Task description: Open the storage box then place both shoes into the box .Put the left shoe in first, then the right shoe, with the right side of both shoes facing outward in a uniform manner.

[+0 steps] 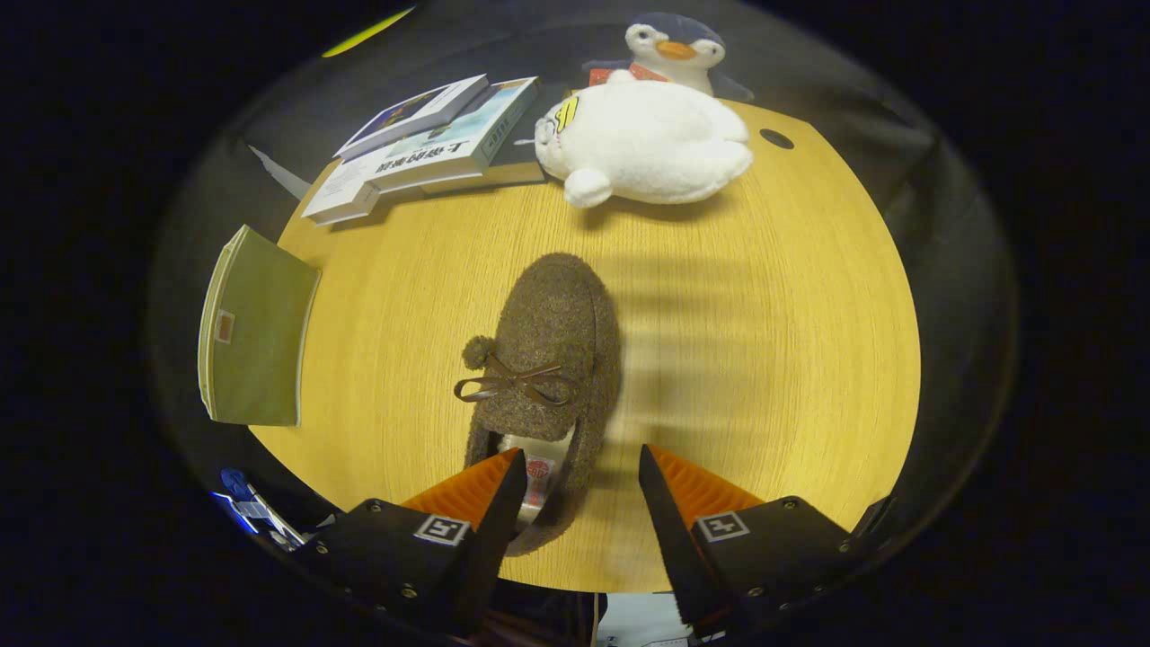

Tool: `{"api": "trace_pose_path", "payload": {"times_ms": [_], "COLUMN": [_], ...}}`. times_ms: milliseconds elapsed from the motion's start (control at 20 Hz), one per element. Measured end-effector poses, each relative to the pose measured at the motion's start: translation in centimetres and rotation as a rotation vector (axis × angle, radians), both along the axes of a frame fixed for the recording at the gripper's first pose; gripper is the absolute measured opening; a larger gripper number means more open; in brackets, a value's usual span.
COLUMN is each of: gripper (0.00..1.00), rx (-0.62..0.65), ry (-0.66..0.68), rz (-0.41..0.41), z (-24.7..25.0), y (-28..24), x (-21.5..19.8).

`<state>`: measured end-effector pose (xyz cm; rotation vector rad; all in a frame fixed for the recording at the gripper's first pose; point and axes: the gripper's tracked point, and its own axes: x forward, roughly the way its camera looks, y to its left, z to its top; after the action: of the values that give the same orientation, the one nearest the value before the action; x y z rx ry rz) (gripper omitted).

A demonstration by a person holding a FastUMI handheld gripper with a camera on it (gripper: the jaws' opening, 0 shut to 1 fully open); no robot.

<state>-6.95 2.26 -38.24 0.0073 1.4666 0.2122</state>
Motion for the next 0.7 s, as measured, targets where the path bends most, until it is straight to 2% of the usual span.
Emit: {"api": "trace_pose_path", "payload": {"times_ms": [50, 300, 350, 400, 450, 600, 700], "gripper": [0.74, 0.74, 0.62, 0.56, 0.36, 0.03, 0.03], "rx": [0.001, 0.008, 0.027, 0.032, 0.024, 0.015, 0.044], "ry": [0.01, 0.028, 0.028, 0.034, 0.036, 0.032, 0.036], "rz": [0.005, 0.01, -0.011, -0.026, -0.045, -0.07, -0.088], "z": [-0.7, -3.3, -3.2, -3.6, -3.4, -3.0, -2.3], "y": [0.1, 0.4, 0.8, 0.9, 0.5, -0.1, 0.1], "x": [0.1, 1.2, 1.6, 1.6, 1.8, 2.0, 1.9]}}
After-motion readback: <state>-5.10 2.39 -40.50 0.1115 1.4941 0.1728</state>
